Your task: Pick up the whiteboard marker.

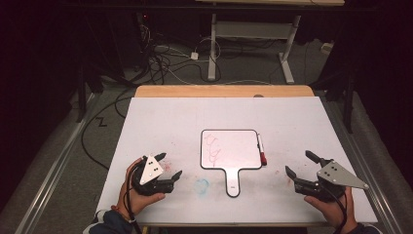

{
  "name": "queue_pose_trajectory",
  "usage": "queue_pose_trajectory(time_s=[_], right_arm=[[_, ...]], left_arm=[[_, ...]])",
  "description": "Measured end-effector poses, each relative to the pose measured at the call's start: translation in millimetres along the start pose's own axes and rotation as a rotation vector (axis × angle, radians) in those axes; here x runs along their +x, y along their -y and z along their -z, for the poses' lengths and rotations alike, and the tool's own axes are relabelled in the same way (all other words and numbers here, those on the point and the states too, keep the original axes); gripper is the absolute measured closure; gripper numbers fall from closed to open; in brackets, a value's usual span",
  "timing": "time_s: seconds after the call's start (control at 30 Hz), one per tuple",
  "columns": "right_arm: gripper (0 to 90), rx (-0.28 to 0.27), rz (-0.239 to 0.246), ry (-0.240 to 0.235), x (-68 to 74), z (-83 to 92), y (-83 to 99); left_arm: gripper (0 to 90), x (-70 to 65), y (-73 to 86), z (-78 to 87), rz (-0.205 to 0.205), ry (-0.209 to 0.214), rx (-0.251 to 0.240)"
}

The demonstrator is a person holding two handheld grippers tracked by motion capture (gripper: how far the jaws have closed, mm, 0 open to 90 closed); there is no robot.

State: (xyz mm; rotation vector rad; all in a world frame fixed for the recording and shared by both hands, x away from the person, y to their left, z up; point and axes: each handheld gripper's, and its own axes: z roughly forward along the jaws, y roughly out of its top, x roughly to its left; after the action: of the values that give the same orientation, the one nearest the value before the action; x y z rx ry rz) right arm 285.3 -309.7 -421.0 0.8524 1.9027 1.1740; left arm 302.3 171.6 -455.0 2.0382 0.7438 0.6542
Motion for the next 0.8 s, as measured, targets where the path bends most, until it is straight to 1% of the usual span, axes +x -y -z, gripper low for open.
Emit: queue_pose_trajectory(time_s=[0.07, 0.1, 0.13, 0.23, 0.27, 0.3, 0.33, 0.37, 0.4, 0.43, 0.47, 0.5, 0.53, 0.57, 0.6, 0.63, 0.67, 0.73, 0.77, 0.8], right_arm=[[20.5, -0.001, 0.001, -0.002, -0.7, -0.5, 0.3], [21.1, 0.01, -0.017, -0.006, -0.7, -2.0, 1.1], [21.6, 0.012, -0.018, -0.009, -1.2, -2.9, 1.7], [22.7, 0.033, -0.018, -0.009, -1.6, -5.4, 2.9], [23.0, 0.039, -0.024, -0.015, -1.7, -6.8, 3.7], [23.2, 0.045, -0.024, -0.023, -2.3, -8.2, 4.2], [23.2, 0.058, -0.025, -0.029, -2.7, -9.7, 4.2], [23.6, 0.068, -0.046, -0.043, -3.2, -12.3, 3.8], [24.2, 0.078, -0.049, -0.045, -3.8, -13.5, 3.7], [24.2, 0.078, -0.049, -0.045, -3.8, -13.5, 3.7], [24.0, 0.095, -0.083, -0.076, -5.3, -15.9, 4.4], [23.7, 0.109, -0.096, -0.086, -5.6, -17.0, 4.9], [23.4, 0.118, -0.096, -0.099, -6.2, -18.2, 5.5], [23.2, 0.123, -0.101, -0.112, -6.3, -18.9, 5.8], [23.1, 0.127, -0.103, -0.113, -6.4, -19.8, 5.6], [23.1, 0.127, -0.103, -0.113, -6.4, -19.8, 5.6], [23.0, 0.131, -0.101, -0.133, -6.8, -21.3, 5.0], [24.0, 0.129, -0.095, -0.131, -6.8, -22.5, 4.4], [24.3, 0.125, -0.088, -0.138, -6.9, -22.9, 3.9], [24.9, 0.125, -0.076, -0.129, -6.5, -23.5, 3.2]], left_arm=[[20.6, -0.2, -0.4, -1.4, 0.003, 0.0, 0.004], [20.6, -0.3, 0.1, -2.4, 0.005, 0.0, 0.01], [20.6, -0.5, 1.5, -4.3, 0.002, -0.01, 0.031], [20.6, 0.2, 2.4, -5.4, 0.005, -0.009, 0.038], [20.6, 0.7, 2.6, -5.7, 0.006, -0.007, 0.037], [20.7, 1.0, 2.9, -6.2, 0.002, -0.003, 0.039], [20.7, 1.5, 3.1, -7.0, -0.016, -0.008, 0.039], [21.3, 0.5, 4.1, -7.4, -0.011, -0.002, 0.05], [21.4, -0.2, 5.6, -7.7, -0.018, 0.001, 0.061], [21.5, -0.2, 5.6, -7.7, -0.018, 0.001, 0.061], [21.5, -0.5, 6.3, -6.4, -0.009, 0.0, 0.063], [21.5, -0.5, 6.3, -6.4, -0.009, 0.0, 0.063], [21.5, -0.3, 6.4, -5.4, -0.018, -0.003, 0.054], [21.6, -1.1, 7.0, -4.1, -0.011, 0.002, 0.059], [21.6, -0.9, 7.3, -3.6, -0.022, -0.002, 0.051], [21.6, -1.1, 7.7, -3.5, -0.024, -0.003, 0.053], [21.6, -2.2, 8.2, -3.1, -0.012, 0.006, 0.058], [21.6, -2.5, 8.1, -2.9, -0.012, 0.007, 0.06], [21.6, -2.7, 8.2, -2.3, -0.024, 0.004, 0.054], [21.6, -2.7, 8.2, -2.3, -0.024, 0.004, 0.054]])
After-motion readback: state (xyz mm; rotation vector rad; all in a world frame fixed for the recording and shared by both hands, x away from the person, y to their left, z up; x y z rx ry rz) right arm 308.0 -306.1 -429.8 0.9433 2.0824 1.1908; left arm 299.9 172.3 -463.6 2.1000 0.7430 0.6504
